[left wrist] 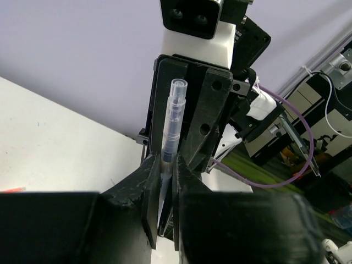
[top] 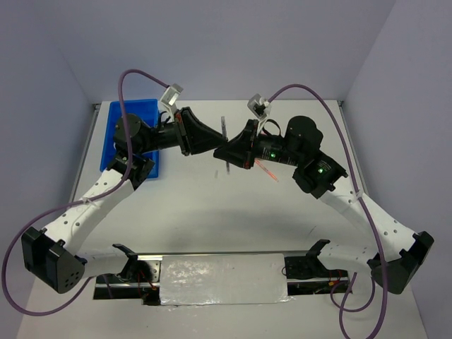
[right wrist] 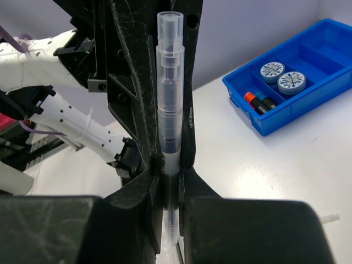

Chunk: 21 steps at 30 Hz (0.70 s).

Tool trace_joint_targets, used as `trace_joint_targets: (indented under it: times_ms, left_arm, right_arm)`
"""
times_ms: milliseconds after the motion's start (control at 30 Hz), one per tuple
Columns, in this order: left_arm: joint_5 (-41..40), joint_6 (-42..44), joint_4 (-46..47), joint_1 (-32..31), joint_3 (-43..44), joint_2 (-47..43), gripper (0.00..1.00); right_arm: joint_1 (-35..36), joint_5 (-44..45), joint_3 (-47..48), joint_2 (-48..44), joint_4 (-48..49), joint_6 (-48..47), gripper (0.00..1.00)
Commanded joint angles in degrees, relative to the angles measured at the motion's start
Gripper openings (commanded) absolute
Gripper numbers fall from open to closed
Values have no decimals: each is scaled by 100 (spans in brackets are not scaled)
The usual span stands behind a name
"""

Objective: Sort the stationery into containers
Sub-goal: Close the pen cap on the pen.

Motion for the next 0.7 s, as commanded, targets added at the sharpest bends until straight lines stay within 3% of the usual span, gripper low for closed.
trace_joint_targets:
  times_ms: [0,67,100,133,200,433,667]
  left_arm:
    - [101,217,-161,-45,286,-78,11]
    - [-14,567,-567,-45,539,-70,31]
    - [-66,656,-752,-45,628,-52,55]
    - [-128,744,-997,-45,716,-43,64]
    - [-137,868,-1053,-36,910,-26,70]
    - [-365,1246,-1368,-36,1437,71,69]
    - [-489,1229,-1440,34,1578,273,58]
  right_arm:
    - [-8,-56,205,-19,252,-164,0]
    - [0,-82,144,-55,269,-138,0]
    - [0,-91,126,-98,278,-129,0]
    - [0,-82,100,-125,295,-103,0]
    - [0,-65,47,-160,278,-59,0]
    - [26,-170,82,-125,146,-41,0]
    - [62,-276,91,-204,76,-59,0]
